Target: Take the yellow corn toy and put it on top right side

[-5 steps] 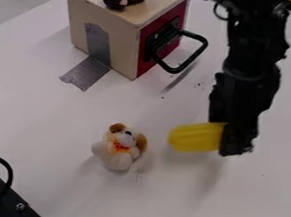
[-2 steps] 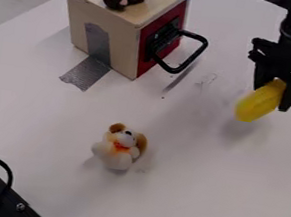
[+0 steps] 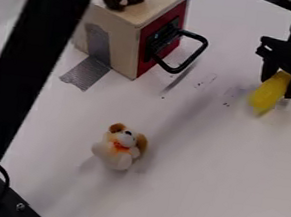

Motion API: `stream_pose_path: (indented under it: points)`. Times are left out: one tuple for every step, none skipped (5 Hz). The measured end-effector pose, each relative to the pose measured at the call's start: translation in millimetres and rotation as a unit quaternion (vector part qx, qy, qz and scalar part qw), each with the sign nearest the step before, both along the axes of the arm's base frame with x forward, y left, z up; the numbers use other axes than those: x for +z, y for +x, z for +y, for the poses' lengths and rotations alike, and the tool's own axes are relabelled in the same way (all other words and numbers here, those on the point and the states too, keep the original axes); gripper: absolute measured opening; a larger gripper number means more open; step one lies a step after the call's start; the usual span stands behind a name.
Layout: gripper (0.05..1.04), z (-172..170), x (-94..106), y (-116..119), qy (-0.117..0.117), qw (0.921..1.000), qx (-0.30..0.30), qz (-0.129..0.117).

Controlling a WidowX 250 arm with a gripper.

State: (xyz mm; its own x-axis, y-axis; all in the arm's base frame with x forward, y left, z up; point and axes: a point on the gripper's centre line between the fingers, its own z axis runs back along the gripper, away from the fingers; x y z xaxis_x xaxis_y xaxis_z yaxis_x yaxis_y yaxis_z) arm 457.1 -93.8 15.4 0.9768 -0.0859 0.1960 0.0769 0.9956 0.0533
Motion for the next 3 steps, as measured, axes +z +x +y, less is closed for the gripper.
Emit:
stream_pose_path:
  points:
    - [0.6, 4.3, -6.7, 14.5, 0.01, 0.9999, 0.006, 0.012]
    - [0.655, 1.5, -7.7, 11.9, 0.002, 0.9997, 0.006, 0.022]
    - [0.938, 2.0, -7.1, 4.7, 0.003, 0.9993, 0.011, 0.035]
